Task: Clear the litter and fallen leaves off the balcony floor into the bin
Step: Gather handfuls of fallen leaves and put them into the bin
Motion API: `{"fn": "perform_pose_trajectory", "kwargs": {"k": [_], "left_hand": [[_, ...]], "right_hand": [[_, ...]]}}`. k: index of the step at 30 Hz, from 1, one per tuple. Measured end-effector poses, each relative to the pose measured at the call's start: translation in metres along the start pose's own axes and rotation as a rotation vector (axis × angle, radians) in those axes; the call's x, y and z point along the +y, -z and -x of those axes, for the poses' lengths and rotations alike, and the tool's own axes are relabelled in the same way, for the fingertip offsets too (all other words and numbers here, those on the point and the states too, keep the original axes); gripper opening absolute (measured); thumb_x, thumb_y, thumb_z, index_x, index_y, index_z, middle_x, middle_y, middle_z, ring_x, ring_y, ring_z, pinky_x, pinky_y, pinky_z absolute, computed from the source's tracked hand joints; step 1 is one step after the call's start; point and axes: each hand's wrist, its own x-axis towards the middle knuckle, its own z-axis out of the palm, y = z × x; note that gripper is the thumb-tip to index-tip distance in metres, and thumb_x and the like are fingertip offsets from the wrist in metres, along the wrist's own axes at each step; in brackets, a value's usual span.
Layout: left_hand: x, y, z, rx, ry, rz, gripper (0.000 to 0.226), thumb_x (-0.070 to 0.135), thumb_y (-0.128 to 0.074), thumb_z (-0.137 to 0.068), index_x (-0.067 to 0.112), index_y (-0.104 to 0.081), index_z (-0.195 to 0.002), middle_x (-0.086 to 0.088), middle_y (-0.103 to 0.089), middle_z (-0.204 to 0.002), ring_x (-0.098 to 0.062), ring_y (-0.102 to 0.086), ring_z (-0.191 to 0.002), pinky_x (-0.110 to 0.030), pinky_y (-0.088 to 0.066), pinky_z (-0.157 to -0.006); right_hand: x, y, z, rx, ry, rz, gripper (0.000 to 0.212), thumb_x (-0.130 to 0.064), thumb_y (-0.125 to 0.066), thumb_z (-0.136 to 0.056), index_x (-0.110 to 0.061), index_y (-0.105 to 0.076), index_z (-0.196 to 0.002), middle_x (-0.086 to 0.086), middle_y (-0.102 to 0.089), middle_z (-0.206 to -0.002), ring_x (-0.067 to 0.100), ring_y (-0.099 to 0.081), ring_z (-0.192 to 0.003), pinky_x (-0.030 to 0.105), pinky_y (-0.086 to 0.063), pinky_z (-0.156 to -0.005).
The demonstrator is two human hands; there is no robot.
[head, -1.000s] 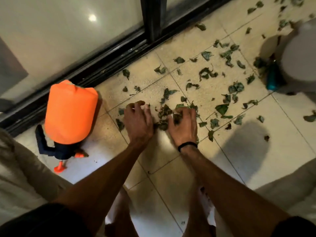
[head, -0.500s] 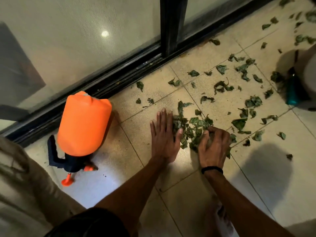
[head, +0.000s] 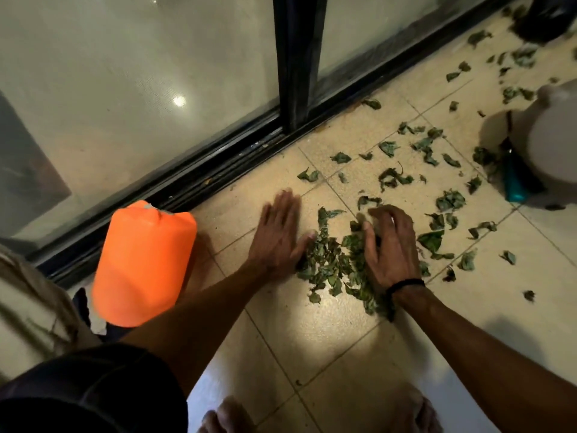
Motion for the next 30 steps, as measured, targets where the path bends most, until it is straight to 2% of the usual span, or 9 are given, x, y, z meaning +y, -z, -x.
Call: {"fn": "perform_pose_trajectory", "kwargs": {"k": [4,10,13,17,20,22,25,27,30], "left_hand": [[0.042,-0.011,-0.015,-0.016,-0.275,0.098,0.074,0.054,-0.036,-0.105,0.017,-0.008,-0.163,-0.006,0.001,-0.172,-0.018,0.004,-0.158,-0.055,-0.012,-0.126],[0.023,0.004,-0.067,0.160,0.200,0.130,0.073,0.060,-0.017,-0.105,0.018,-0.007,-0.163,-0.005,0.001,-0.172,-0.020,0.006,-0.158,-0.055,-0.007,-0.127],[0.027,-0.001,-0.077,0.033,0.072,0.060,0.080,0.069,-0.007,-0.101,0.018,-0.005,-0.163,-0.004,0.003,-0.172,-0.018,0.008,-0.158,-0.054,-0.007,-0.127],[0.068,-0.012,-0.075,-0.049,-0.256,0.029,0.074,0.064,-0.009,-0.103,0.024,-0.003,-0.164,0.001,0.006,-0.172,-0.011,0.014,-0.157,-0.053,-0.001,-0.127],[0.078,-0.004,-0.109,0.055,-0.254,0.149,0.067,0.059,-0.013,-0.105,0.027,-0.006,-0.164,0.005,0.003,-0.172,-0.009,0.011,-0.157,-0.049,0.003,-0.128],[0.069,0.005,-0.143,0.061,-0.148,0.180,0.066,0.059,-0.012,-0.106,0.028,-0.003,-0.163,0.005,0.005,-0.172,-0.009,0.011,-0.157,-0.046,0.003,-0.128],[0.054,0.002,-0.173,-0.092,-0.064,0.035,0.076,0.068,-0.004,-0.101,0.026,0.007,-0.163,0.003,0.017,-0.170,-0.012,0.020,-0.155,-0.049,0.003,-0.128],[0.057,-0.007,-0.167,-0.135,-0.143,-0.059,0.080,0.071,-0.003,-0.099,0.023,0.011,-0.162,0.001,0.022,-0.168,-0.013,0.024,-0.154,-0.051,0.002,-0.127],[0.074,-0.015,-0.143,-0.152,-0.408,-0.019,0.080,0.068,-0.009,-0.103,0.018,0.007,-0.163,0.000,0.015,-0.170,-0.012,0.020,-0.155,-0.052,0.000,-0.127]], "right_hand": [[0.011,0.010,-0.018,0.037,0.034,0.013,0.030,-0.025,-0.048,-0.104,-0.006,-0.058,-0.125,0.018,-0.053,-0.126,0.035,-0.049,-0.117,0.045,-0.045,-0.098],[0.086,0.027,-0.050,0.080,-0.239,-0.038,0.047,-0.042,-0.040,-0.106,-0.011,-0.049,-0.141,0.017,-0.050,-0.141,0.035,-0.047,-0.129,0.047,-0.042,-0.109],[0.113,0.027,-0.058,-0.058,-0.435,-0.020,0.076,-0.063,-0.030,-0.102,-0.011,-0.027,-0.158,0.014,-0.025,-0.165,0.030,-0.023,-0.152,0.046,-0.022,-0.125],[0.102,0.024,-0.044,-0.287,-0.054,0.026,0.080,-0.069,-0.017,-0.099,-0.019,-0.025,-0.160,0.004,-0.018,-0.169,0.022,-0.019,-0.155,0.044,-0.024,-0.125],[0.092,0.030,-0.063,-0.229,0.179,-0.055,0.062,-0.056,-0.029,-0.104,-0.021,-0.035,-0.155,0.003,-0.030,-0.163,0.019,-0.031,-0.148,0.041,-0.036,-0.119],[0.101,0.029,-0.102,-0.116,0.134,-0.045,0.061,-0.052,-0.033,-0.104,-0.018,-0.036,-0.154,0.006,-0.030,-0.163,0.022,-0.029,-0.149,0.042,-0.031,-0.121],[0.134,0.025,-0.161,-0.118,-0.123,-0.012,0.083,-0.072,-0.026,-0.096,-0.020,-0.019,-0.161,0.006,-0.009,-0.170,0.025,-0.012,-0.155,0.049,-0.020,-0.126],[0.152,0.016,-0.181,-0.189,-0.162,0.053,0.095,-0.082,-0.022,-0.092,-0.022,-0.005,-0.163,0.004,0.003,-0.171,0.022,0.000,-0.157,0.049,-0.012,-0.127],[0.148,0.006,-0.197,-0.293,0.054,0.120,0.096,-0.084,-0.020,-0.091,-0.025,0.005,-0.163,0.002,0.010,-0.171,0.019,0.004,-0.157,0.045,-0.004,-0.128]]}}
